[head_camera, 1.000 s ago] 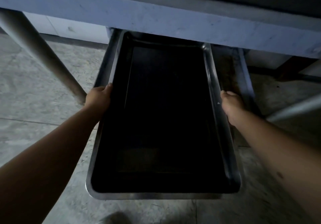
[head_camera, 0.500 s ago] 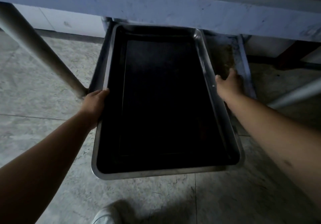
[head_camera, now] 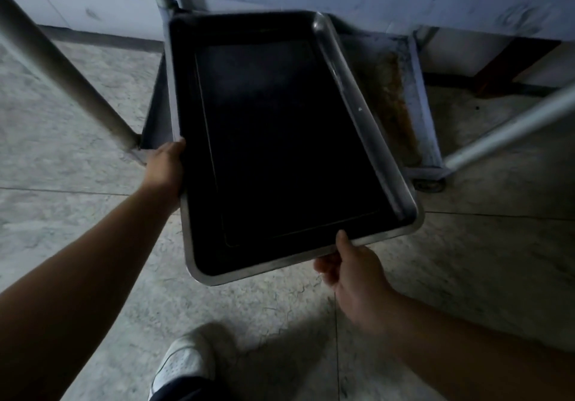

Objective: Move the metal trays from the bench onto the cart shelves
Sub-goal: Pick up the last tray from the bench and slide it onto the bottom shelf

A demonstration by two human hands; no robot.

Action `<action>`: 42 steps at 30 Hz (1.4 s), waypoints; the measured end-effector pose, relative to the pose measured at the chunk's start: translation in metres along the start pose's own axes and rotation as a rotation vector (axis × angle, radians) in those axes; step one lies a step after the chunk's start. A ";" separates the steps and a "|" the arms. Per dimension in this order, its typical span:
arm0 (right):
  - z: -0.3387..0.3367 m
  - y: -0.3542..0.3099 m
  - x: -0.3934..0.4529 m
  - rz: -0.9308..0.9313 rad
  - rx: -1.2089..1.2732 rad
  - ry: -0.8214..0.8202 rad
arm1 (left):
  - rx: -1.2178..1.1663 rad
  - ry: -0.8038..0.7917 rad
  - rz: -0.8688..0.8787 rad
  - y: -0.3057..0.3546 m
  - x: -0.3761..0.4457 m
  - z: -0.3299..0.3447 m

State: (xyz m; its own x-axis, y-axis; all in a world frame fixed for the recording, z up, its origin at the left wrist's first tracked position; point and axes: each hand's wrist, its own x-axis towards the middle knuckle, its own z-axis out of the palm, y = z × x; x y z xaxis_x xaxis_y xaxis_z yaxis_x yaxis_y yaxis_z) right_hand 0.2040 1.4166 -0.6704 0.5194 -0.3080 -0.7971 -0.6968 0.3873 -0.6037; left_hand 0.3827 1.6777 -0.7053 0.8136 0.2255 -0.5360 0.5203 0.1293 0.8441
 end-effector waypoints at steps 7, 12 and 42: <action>-0.016 -0.004 0.011 -0.037 -0.008 -0.044 | -0.095 0.031 0.026 -0.015 -0.013 0.007; -0.043 -0.013 0.036 -0.202 -0.254 0.101 | -0.092 0.051 0.078 -0.041 -0.038 0.017; -0.021 -0.104 0.137 -1.260 -1.369 0.303 | 1.013 -0.179 1.019 -0.004 -0.035 0.117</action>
State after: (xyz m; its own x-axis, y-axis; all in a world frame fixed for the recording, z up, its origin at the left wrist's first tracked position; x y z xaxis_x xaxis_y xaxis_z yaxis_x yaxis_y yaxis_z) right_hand 0.3368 1.3161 -0.7164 0.9862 -0.0033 0.1653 0.0315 -0.9777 -0.2078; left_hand 0.3819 1.5567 -0.6915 0.9169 -0.3307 0.2233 -0.3990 -0.7536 0.5224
